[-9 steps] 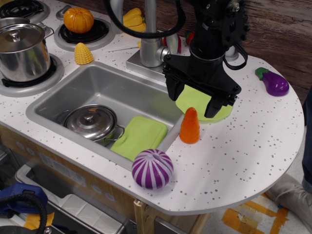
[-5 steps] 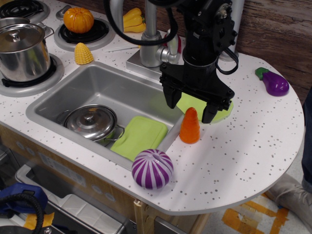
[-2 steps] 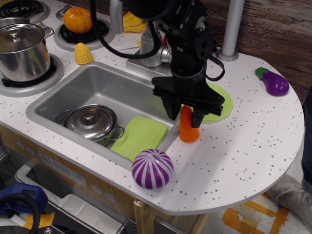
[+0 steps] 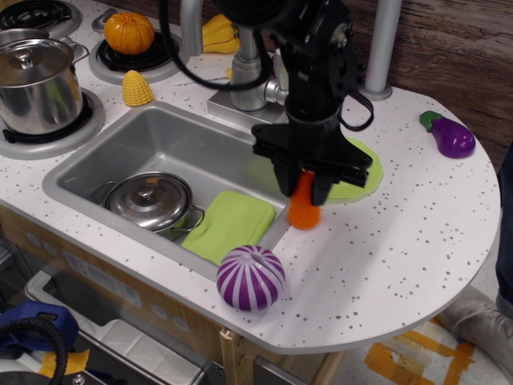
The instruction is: Put carrot on plate
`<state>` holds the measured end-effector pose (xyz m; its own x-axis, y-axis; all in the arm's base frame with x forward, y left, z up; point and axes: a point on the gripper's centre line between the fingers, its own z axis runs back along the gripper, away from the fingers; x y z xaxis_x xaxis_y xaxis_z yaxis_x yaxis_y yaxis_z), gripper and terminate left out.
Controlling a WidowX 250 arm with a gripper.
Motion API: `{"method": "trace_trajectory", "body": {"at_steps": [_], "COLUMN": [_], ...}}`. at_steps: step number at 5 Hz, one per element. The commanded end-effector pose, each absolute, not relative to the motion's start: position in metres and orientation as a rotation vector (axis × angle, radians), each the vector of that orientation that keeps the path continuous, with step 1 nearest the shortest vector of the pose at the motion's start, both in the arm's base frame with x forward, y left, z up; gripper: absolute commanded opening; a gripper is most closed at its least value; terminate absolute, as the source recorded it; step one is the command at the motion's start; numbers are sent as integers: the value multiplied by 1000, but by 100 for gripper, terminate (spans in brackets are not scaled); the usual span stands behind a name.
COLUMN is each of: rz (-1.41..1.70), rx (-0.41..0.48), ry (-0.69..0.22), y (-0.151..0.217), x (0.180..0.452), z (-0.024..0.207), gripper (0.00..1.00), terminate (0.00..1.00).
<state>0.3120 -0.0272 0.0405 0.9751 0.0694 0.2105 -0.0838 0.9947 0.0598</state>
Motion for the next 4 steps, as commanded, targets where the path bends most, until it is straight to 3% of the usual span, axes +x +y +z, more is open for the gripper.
{"method": "trace_trajectory", "body": {"at_steps": [1, 4], "rz": [40, -51], "rx": [155, 141], "ry": [-309, -428], "y": [-29, -11], "x": [332, 382], "z": [98, 81], "gripper": [0, 0], "terminate": [0, 0]}}
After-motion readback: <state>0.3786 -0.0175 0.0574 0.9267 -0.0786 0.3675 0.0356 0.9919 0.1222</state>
